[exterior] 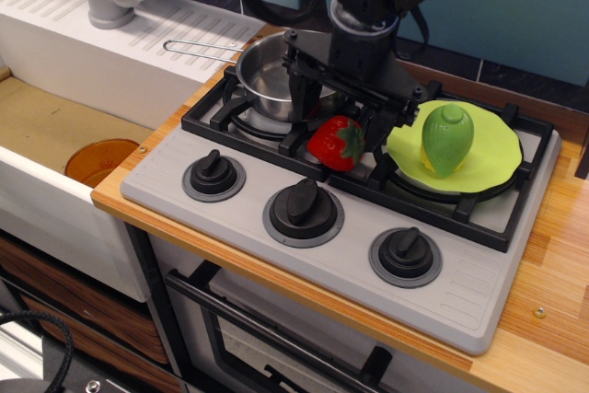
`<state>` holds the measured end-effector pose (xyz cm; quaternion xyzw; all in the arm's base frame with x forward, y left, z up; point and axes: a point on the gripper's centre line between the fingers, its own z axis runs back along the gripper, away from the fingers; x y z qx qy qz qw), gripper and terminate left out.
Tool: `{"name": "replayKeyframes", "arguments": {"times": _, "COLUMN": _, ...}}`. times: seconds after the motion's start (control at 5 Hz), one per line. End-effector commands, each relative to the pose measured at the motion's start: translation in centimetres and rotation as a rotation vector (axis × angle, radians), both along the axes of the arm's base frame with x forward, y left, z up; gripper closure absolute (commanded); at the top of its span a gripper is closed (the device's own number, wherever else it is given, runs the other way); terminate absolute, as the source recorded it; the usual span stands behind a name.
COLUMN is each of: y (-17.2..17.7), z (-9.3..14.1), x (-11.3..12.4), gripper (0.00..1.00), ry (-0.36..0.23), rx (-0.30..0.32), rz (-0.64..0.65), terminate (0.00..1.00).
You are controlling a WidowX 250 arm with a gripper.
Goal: Put corncob on plate and strawberry in pot or pan on stove
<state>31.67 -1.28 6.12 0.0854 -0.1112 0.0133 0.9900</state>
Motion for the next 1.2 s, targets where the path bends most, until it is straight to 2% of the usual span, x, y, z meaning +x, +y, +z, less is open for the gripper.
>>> {"name": "replayKeyframes", "arguments": {"times": 0.0, "y": -0.4, "z": -0.7, "x": 0.8, "gripper": 0.00, "ry": -0.056, "rx": -0.018, "rz": 0.020, "terminate": 0.00}}
{"name": "replayKeyframes", "arguments": {"times": 0.2, "y": -0.3, "z": -1.3, "x": 0.8, "gripper": 0.00, "ry": -0.054, "rx": -0.020, "rz": 0.028, "terminate": 0.00}}
{"name": "replayKeyframes", "arguments": {"times": 0.4, "y": -0.3, "z": -1.4, "x": 0.8, "gripper": 1.00, "ry": -0.035, "rx": -0.005, "rz": 0.057, "terminate": 0.00}}
{"name": "replayKeyframes", "arguments": {"times": 0.6, "y": -0.8, "z": 0.1, "x": 0.4, "gripper": 1.00, "ry": 0.007, "rx": 0.013, "rz": 0.087, "terminate": 0.00}}
{"name": "replayKeyframes", "arguments": {"times": 0.8, "y": -0.9, "z": 3.5, "x": 0.1, "gripper": 1.00, "ry": 0.060, "rx": 0.040, "rz": 0.104, "terminate": 0.00}}
{"name": "replayKeyframes", "arguments": {"times": 1.0, "y": -0.5, "z": 6.4, "x": 1.1, "gripper": 1.00, "ry": 0.107, "rx": 0.058, "rz": 0.083, "terminate": 0.00}}
